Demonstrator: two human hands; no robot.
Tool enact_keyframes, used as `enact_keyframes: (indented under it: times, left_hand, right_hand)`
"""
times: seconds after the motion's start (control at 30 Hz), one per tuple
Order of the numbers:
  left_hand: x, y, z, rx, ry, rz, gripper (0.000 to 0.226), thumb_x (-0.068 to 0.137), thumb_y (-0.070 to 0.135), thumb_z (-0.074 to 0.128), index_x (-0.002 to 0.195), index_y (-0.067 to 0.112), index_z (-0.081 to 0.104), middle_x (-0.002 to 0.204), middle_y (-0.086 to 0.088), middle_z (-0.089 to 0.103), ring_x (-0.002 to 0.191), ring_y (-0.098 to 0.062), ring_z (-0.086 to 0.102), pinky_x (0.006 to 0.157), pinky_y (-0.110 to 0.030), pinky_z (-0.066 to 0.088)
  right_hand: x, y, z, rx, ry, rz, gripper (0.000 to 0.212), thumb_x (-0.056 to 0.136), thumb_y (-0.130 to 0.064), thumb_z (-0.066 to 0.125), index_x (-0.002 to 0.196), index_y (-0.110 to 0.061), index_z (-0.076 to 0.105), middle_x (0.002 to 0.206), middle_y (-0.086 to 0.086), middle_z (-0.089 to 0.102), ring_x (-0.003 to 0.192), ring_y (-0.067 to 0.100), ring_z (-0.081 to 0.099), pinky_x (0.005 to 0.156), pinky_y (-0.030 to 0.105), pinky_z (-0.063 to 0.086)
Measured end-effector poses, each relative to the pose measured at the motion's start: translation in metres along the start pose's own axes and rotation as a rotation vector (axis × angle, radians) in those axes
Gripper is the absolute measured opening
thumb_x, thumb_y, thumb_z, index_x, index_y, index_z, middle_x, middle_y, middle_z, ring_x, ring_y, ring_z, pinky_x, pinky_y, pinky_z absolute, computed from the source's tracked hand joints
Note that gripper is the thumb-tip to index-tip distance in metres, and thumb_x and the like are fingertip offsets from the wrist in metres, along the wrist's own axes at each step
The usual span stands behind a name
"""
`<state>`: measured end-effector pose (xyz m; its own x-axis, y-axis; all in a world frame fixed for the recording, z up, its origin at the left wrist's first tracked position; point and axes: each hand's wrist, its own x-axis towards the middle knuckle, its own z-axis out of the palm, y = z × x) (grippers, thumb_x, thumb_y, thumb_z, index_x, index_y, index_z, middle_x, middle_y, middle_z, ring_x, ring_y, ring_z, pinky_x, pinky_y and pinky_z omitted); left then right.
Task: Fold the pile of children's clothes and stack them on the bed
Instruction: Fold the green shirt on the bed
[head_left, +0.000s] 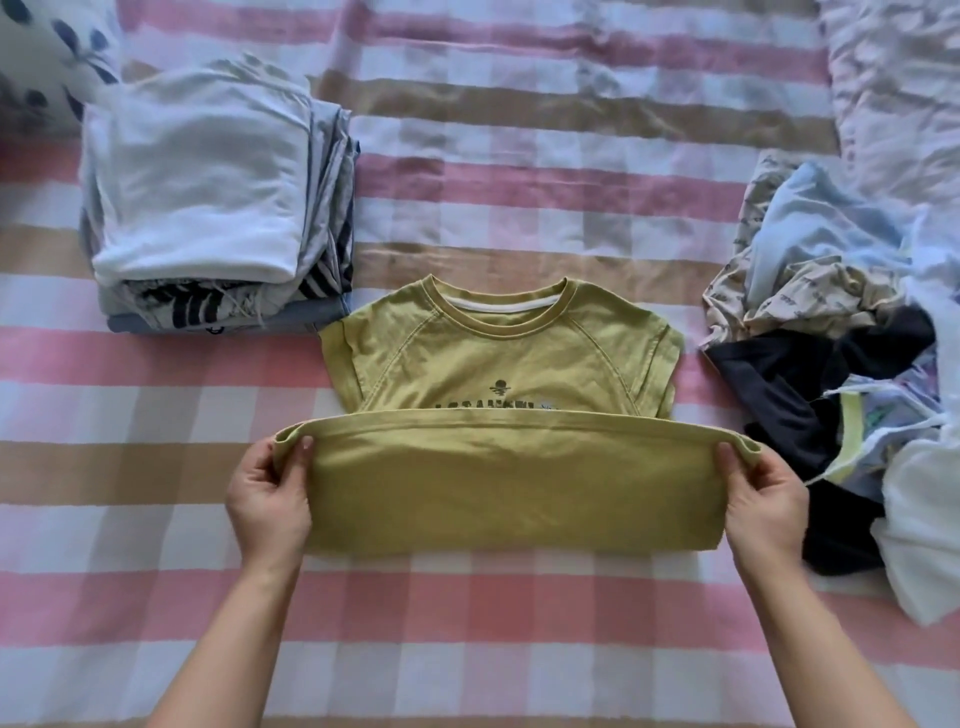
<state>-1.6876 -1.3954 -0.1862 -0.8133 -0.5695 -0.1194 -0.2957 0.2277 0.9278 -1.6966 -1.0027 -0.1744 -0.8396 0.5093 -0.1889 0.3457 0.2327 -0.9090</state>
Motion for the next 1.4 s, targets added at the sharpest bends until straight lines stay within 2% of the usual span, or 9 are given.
enact_keyframes:
  times: [0.17,0.37,0.47,0.6,0.73,0.87,1.03,1.2,1.4]
  left_hand:
    - [0.050,0.015,0.035,0.136,0.088,0.175,0.011,0.087,0.022,0.063,0.085,0.011,0.063,0.061,0.023,0.059,0.059,0.015,0.049,0.056,-0.003,0.034]
    - [0.104,0.018,0.065,0.150,0.110,0.187,0.021,0.082,0.026,0.069,0.084,0.005,0.068,0.060,0.036,0.057,0.053,0.013,0.045,0.056,-0.010,0.034]
    - [0.118,0.014,0.074,0.154,0.130,0.184,0.025,0.081,0.026,0.070,0.071,0.005,0.060,0.051,0.012,0.054,0.047,0.008,0.041,0.051,-0.013,0.029]
    - [0.125,0.011,0.085,0.275,0.221,0.179,0.031,0.075,0.029,0.074,0.076,0.000,0.066,0.065,-0.015,0.061,0.058,-0.015,0.048,0.056,-0.026,0.028]
    - [0.122,0.012,0.091,0.321,0.237,0.116,0.034,0.072,0.031,0.077,0.077,0.001,0.064,0.072,-0.020,0.064,0.062,-0.029,0.054,0.059,-0.026,0.031]
    - [0.100,0.012,0.081,0.279,0.059,0.074,0.045,0.070,0.025,0.080,0.102,0.002,0.058,0.094,-0.013,0.064,0.082,-0.028,0.060,0.075,-0.036,0.046]
    - [0.028,-0.005,0.042,0.272,0.055,-0.083,0.052,0.075,0.012,0.075,0.120,0.004,0.050,0.117,-0.015,0.057,0.104,-0.030,0.055,0.090,-0.038,0.045]
    - [-0.019,-0.009,0.032,0.076,0.220,-0.344,0.046,0.081,0.007,0.067,0.123,0.001,0.049,0.112,-0.008,0.056,0.105,-0.022,0.055,0.077,-0.002,0.044]
    - [-0.013,0.004,0.047,-0.521,0.368,-0.803,0.012,0.089,0.002,0.057,0.089,0.013,0.056,0.094,-0.001,0.060,0.104,-0.019,0.055,0.073,-0.033,0.058]
  right_hand:
    - [0.060,-0.014,0.034,-0.062,0.040,-0.130,0.012,0.091,-0.018,0.057,0.082,-0.019,0.064,0.063,-0.027,0.060,0.064,-0.005,0.045,0.062,0.015,0.038]
    - [0.114,-0.024,0.069,-0.176,0.090,-0.202,0.024,0.091,-0.019,0.059,0.080,0.002,0.060,0.060,-0.013,0.051,0.059,-0.001,0.039,0.059,0.019,0.033]
    - [0.128,-0.023,0.082,-0.278,0.109,-0.226,0.032,0.090,-0.020,0.060,0.066,-0.001,0.050,0.062,0.011,0.043,0.063,0.022,0.036,0.058,0.031,0.026]
    - [0.134,-0.018,0.091,-0.365,0.139,-0.195,0.040,0.086,-0.018,0.064,0.057,-0.021,0.038,0.053,0.000,0.033,0.059,0.022,0.033,0.056,0.029,0.018]
    - [0.134,-0.017,0.094,-0.427,0.138,-0.133,0.019,0.085,-0.018,0.065,0.085,0.001,0.064,0.071,0.015,0.056,0.068,0.028,0.049,0.064,0.032,0.031]
    - [0.103,-0.024,0.085,-0.493,0.019,-0.151,0.048,0.082,-0.009,0.067,0.126,0.001,0.051,0.123,0.021,0.057,0.114,0.033,0.051,0.098,0.032,0.034]
    - [0.019,-0.007,0.063,-0.486,0.072,-0.110,0.057,0.073,0.000,0.074,0.125,0.007,0.050,0.121,0.027,0.051,0.116,0.040,0.046,0.103,0.041,0.032]
    - [-0.025,0.013,0.057,-0.441,0.210,0.087,0.053,0.076,-0.005,0.073,0.124,0.004,0.051,0.119,0.026,0.051,0.114,0.039,0.045,0.102,0.046,0.033]
    - [-0.016,0.014,0.057,-0.055,0.376,0.434,0.039,0.085,-0.017,0.066,0.120,-0.005,0.054,0.102,0.010,0.058,0.088,0.019,0.056,0.076,0.026,0.044]
